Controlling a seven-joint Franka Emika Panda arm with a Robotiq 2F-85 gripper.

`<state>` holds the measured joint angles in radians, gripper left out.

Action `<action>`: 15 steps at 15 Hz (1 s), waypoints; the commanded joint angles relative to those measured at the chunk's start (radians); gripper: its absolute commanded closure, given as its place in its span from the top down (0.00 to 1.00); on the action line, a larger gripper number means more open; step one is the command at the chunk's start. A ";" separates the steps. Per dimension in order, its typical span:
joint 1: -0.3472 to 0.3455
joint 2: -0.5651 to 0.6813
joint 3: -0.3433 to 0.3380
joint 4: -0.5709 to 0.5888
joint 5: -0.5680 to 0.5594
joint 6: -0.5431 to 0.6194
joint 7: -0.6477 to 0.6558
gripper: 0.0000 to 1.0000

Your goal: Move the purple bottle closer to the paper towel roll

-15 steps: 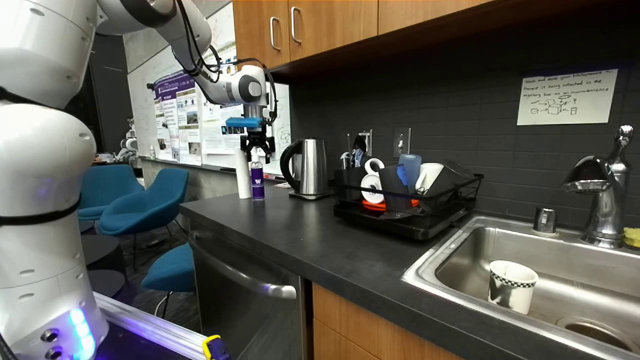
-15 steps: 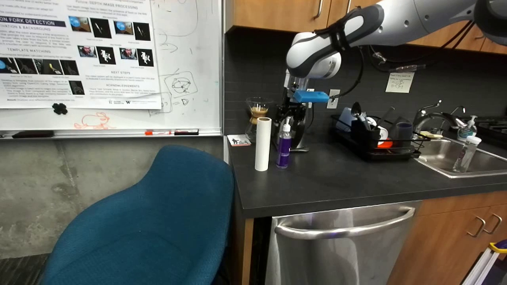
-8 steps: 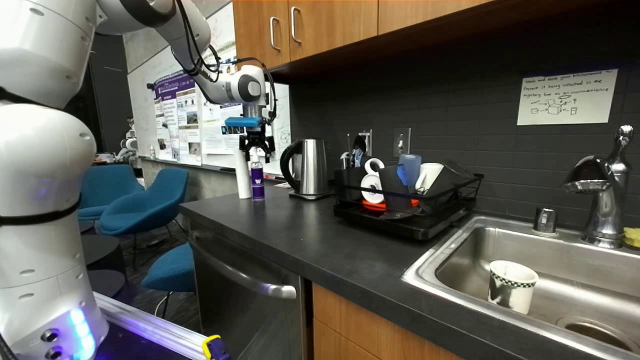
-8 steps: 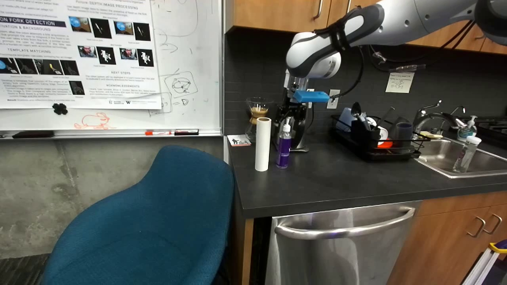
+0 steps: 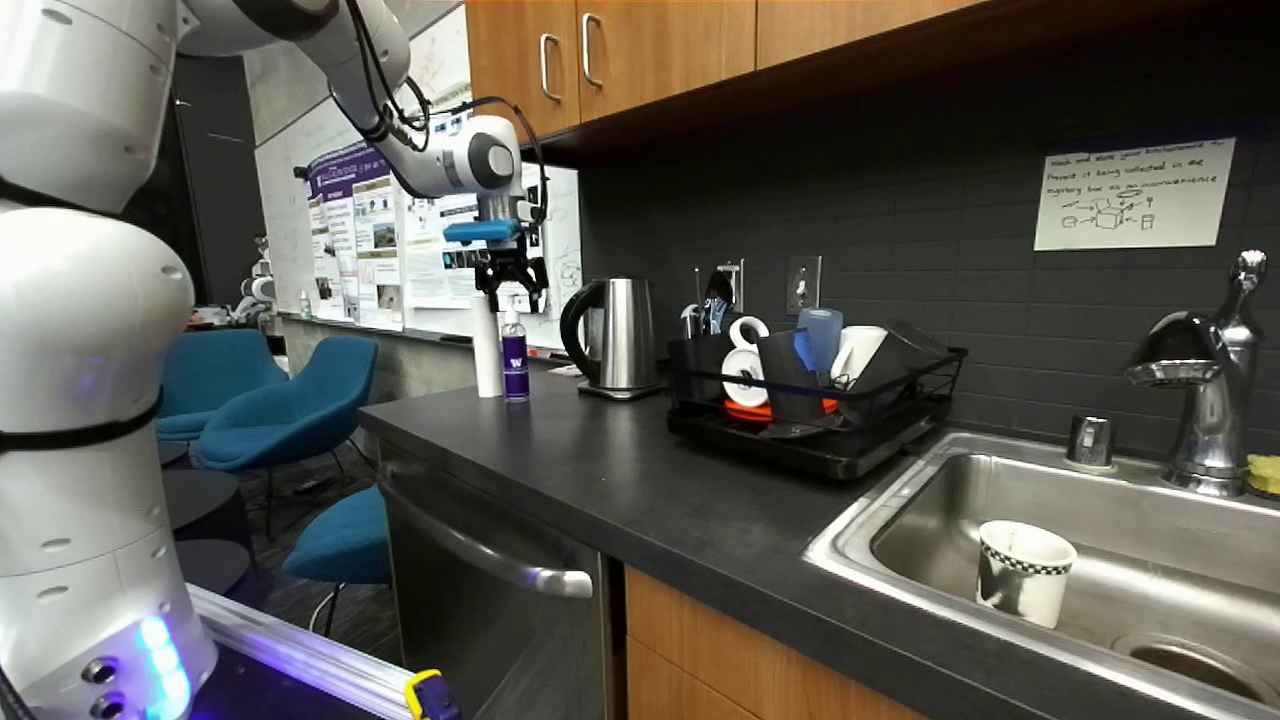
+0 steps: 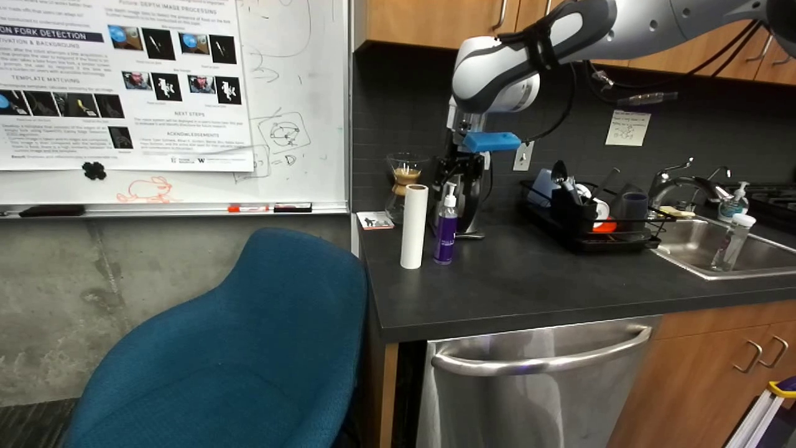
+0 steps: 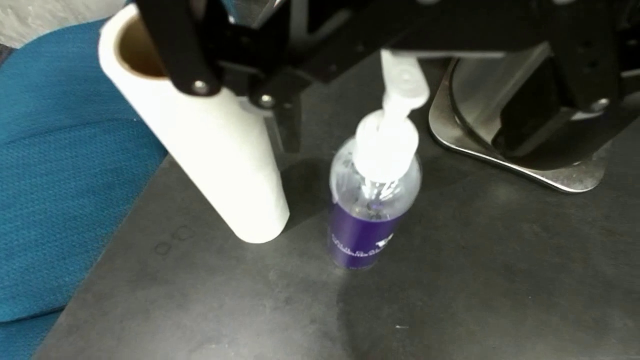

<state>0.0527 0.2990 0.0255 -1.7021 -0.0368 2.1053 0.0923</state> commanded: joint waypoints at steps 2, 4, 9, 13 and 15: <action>0.015 -0.101 -0.001 -0.093 -0.013 -0.020 0.038 1.00; 0.018 -0.137 0.000 -0.135 -0.016 -0.014 0.053 1.00; 0.020 -0.241 0.005 -0.265 -0.025 0.003 0.098 1.00; 0.017 -0.334 0.013 -0.396 -0.036 0.018 0.162 1.00; 0.009 -0.372 0.014 -0.461 -0.031 0.029 0.177 1.00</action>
<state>0.0652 0.0192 0.0341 -2.0395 -0.0546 2.1012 0.2224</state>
